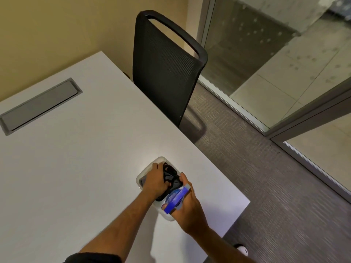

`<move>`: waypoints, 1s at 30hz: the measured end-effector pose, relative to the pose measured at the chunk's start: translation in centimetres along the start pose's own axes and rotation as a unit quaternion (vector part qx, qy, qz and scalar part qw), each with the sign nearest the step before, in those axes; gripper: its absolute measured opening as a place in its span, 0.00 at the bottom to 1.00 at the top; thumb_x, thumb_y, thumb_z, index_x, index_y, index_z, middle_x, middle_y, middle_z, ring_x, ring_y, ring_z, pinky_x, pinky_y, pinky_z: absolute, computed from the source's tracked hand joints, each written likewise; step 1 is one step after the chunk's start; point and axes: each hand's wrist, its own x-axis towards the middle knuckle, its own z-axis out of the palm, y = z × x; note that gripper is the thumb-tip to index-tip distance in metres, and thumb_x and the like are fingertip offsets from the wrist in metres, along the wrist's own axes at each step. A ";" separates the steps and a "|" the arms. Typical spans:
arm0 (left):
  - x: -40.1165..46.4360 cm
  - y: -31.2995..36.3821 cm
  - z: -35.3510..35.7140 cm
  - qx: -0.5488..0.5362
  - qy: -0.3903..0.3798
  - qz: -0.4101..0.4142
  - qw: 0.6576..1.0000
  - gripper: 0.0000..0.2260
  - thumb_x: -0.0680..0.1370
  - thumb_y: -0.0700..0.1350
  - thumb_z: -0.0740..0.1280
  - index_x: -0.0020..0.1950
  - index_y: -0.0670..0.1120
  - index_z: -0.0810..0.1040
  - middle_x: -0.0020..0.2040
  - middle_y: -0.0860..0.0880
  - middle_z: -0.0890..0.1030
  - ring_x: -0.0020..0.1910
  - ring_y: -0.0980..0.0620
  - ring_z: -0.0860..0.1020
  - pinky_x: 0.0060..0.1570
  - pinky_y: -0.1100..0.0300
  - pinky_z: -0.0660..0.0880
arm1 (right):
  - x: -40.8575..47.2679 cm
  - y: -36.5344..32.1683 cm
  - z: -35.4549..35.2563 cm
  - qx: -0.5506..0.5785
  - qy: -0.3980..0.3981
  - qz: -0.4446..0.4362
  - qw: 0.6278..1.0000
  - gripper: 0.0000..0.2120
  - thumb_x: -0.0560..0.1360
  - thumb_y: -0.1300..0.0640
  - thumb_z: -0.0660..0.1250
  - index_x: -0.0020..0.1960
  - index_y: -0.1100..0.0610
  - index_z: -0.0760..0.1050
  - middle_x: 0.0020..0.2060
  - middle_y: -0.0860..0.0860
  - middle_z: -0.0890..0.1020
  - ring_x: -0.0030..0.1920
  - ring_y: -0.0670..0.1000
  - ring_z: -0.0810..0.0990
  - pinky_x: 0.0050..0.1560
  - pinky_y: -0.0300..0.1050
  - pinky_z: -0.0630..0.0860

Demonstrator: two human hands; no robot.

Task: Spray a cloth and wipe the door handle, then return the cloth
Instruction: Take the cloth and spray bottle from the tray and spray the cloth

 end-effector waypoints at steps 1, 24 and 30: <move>0.2 -0.1 -0.1 -0.031 -0.006 -0.001 1.000 0.28 0.70 0.52 0.70 0.68 0.46 0.70 0.62 0.46 0.73 0.51 0.46 0.79 0.52 0.50 0.80 | 0.2 -0.1 -0.1 -0.006 -0.001 -0.003 1.000 0.44 0.70 0.49 0.73 0.77 0.35 0.51 0.71 0.33 0.66 0.69 0.39 0.70 0.68 0.38 0.72; -1.6 1.2 -5.2 -0.098 0.049 0.056 0.992 0.12 0.71 0.36 0.68 0.54 0.40 0.77 0.55 0.44 0.70 0.44 0.46 0.74 0.44 0.56 0.74 | 0.8 -1.6 -3.9 0.091 0.034 0.013 0.995 0.25 0.74 0.63 0.74 0.60 0.42 0.68 0.51 0.52 0.82 0.53 0.53 0.83 0.58 0.50 0.82; -5.6 4.1 -9.4 -0.194 0.075 -0.010 0.978 0.11 0.74 0.42 0.65 0.55 0.46 0.73 0.49 0.48 0.81 0.47 0.47 0.80 0.42 0.58 0.74 | -1.3 -3.6 -7.7 0.201 0.060 -0.016 0.978 0.37 0.67 0.56 0.74 0.74 0.50 0.64 0.61 0.57 0.79 0.63 0.56 0.80 0.55 0.54 0.84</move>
